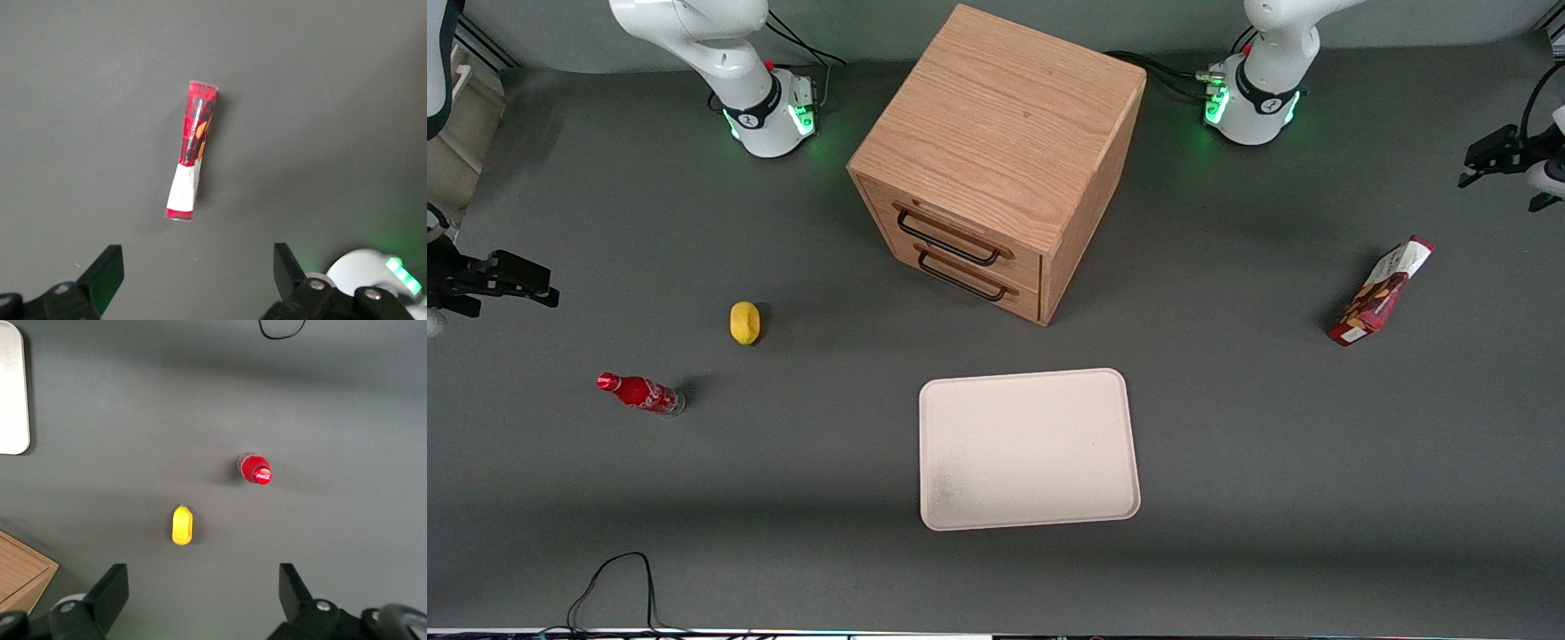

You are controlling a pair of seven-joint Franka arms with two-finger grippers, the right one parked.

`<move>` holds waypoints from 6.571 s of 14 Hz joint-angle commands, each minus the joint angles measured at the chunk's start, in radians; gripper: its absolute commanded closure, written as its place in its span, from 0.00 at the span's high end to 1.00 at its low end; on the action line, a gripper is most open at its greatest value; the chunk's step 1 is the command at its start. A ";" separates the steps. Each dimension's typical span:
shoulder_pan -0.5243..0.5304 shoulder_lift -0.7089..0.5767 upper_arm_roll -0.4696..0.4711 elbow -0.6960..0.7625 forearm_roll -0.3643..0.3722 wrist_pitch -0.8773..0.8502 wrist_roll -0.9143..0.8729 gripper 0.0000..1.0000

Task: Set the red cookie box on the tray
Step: 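Move the left gripper over the red plaid cookie box, then lower the open left gripper and close it on the box's end, then lift the cookie box upright with the left gripper, then carry the held box over the cream tray with the left gripper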

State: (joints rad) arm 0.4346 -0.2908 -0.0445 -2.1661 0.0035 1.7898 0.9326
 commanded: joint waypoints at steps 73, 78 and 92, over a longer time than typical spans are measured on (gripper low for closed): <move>-0.640 0.837 -0.296 1.177 0.095 -0.311 -1.564 0.00; -0.701 0.887 -0.294 1.174 0.099 -0.239 -1.618 0.00; -0.702 1.153 -0.256 1.049 0.216 0.180 -1.618 0.00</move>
State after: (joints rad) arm -0.2547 0.8439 -0.3122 -1.1181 0.1987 1.9388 -0.6681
